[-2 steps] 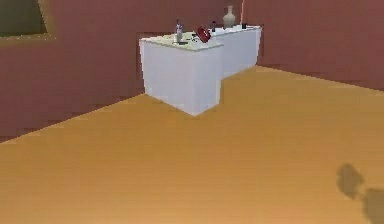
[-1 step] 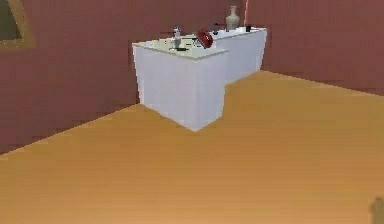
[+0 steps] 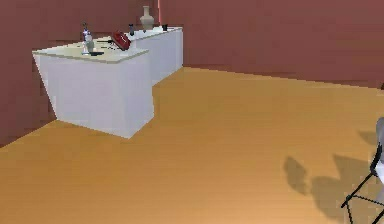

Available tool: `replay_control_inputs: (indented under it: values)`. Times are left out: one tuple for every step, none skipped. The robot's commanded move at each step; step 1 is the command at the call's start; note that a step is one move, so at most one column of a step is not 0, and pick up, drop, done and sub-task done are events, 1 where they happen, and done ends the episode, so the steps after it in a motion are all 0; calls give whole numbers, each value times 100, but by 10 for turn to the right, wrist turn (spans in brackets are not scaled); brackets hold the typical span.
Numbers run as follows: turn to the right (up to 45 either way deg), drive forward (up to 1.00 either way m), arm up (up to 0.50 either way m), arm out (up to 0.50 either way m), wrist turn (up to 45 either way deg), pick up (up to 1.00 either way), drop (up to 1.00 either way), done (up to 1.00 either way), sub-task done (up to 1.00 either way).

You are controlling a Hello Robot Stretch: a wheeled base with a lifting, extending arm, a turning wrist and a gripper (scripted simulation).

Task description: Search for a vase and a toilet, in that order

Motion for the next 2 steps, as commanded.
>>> replay_control_inputs:
  values:
    - [0,100,0,0,0,0,0,0,0]
    - [0,100,0,0,0,0,0,0,0]
